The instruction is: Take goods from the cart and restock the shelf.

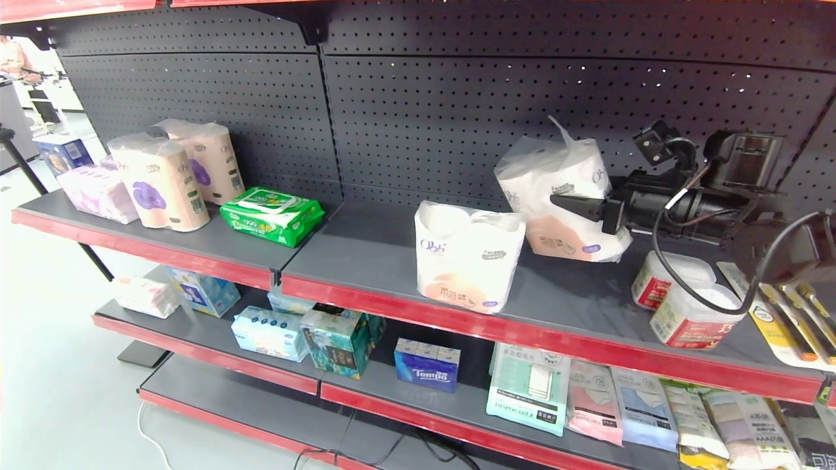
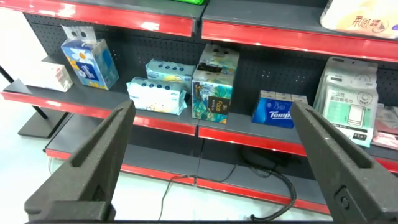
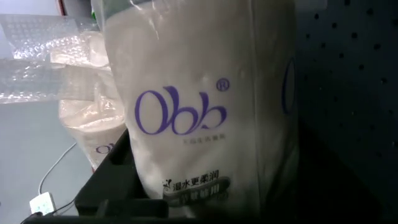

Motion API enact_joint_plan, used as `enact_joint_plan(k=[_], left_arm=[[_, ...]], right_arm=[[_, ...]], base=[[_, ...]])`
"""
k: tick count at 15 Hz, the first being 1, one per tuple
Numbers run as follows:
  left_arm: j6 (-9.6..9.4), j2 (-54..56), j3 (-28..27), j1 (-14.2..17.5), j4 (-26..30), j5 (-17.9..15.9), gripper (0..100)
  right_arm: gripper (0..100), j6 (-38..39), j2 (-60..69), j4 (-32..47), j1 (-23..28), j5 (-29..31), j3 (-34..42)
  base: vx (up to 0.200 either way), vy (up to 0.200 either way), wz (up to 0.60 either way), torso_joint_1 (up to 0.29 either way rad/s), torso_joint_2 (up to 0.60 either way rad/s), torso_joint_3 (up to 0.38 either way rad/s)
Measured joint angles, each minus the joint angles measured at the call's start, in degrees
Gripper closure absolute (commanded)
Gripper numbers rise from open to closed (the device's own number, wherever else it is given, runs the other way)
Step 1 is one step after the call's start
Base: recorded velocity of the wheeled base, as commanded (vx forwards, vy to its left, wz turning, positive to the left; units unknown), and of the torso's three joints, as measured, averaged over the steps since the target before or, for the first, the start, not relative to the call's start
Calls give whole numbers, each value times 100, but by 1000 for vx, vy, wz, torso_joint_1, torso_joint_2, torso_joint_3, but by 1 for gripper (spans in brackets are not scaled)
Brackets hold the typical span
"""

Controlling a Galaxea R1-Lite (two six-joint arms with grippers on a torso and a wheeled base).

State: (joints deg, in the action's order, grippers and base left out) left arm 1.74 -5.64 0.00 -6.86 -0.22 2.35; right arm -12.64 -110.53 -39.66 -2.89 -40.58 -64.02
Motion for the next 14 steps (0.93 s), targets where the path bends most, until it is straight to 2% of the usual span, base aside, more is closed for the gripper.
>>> enact_joint_plan(k=[2,5,14], left_arm=[[0,0,0,0,0,0,0],[0,0,0,0,-2,-1,0],[0,0,0,0,1,0,0]], right_arm=[[100,0,-143,5,80,-413,-151],[100,-2,-383,-2,166,-694,-455],[100,68,-967,6,-11,-764,-1028]], base=[[0,0,0,0,0,0],[0,0,0,0,0,0],[0,0,0,0,0,0]])
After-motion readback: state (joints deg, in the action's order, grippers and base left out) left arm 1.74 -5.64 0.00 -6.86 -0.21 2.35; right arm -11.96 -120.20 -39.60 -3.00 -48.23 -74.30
